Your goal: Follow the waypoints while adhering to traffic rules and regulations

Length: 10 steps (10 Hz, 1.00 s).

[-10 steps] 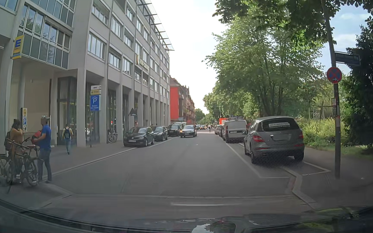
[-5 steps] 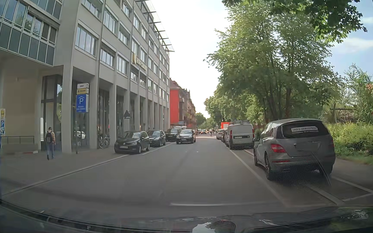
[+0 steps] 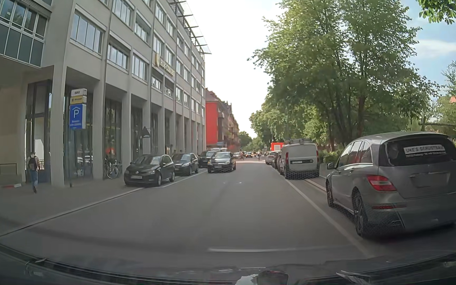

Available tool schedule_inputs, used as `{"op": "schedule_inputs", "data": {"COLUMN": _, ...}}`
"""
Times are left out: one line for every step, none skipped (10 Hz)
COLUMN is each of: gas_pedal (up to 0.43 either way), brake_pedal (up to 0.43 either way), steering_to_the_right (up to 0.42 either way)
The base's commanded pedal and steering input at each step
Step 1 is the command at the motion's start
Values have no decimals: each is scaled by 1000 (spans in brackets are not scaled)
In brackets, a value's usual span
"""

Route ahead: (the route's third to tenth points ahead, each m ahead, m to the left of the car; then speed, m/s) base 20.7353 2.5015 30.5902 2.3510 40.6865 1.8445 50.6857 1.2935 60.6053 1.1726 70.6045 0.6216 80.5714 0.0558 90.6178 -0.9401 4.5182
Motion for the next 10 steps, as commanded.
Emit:
{"op": "schedule_inputs", "data": {"gas_pedal": 67, "brake_pedal": 0, "steering_to_the_right": 3}}
{"op": "schedule_inputs", "data": {"gas_pedal": 59, "brake_pedal": 0, "steering_to_the_right": 3}}
{"op": "schedule_inputs", "data": {"gas_pedal": 59, "brake_pedal": 0, "steering_to_the_right": 2}}
{"op": "schedule_inputs", "data": {"gas_pedal": 59, "brake_pedal": 0, "steering_to_the_right": 3}}
{"op": "schedule_inputs", "data": {"gas_pedal": 39, "brake_pedal": 0, "steering_to_the_right": 6}}
{"op": "schedule_inputs", "data": {"gas_pedal": 39, "brake_pedal": 0, "steering_to_the_right": 7}}
{"op": "schedule_inputs", "data": {"gas_pedal": 47, "brake_pedal": 0, "steering_to_the_right": 5}}
{"op": "schedule_inputs", "data": {"gas_pedal": 47, "brake_pedal": 0, "steering_to_the_right": 5}}
{"op": "schedule_inputs", "data": {"gas_pedal": 47, "brake_pedal": 0, "steering_to_the_right": 5}}
{"op": "schedule_inputs", "data": {"gas_pedal": 47, "brake_pedal": 0, "steering_to_the_right": 5}}
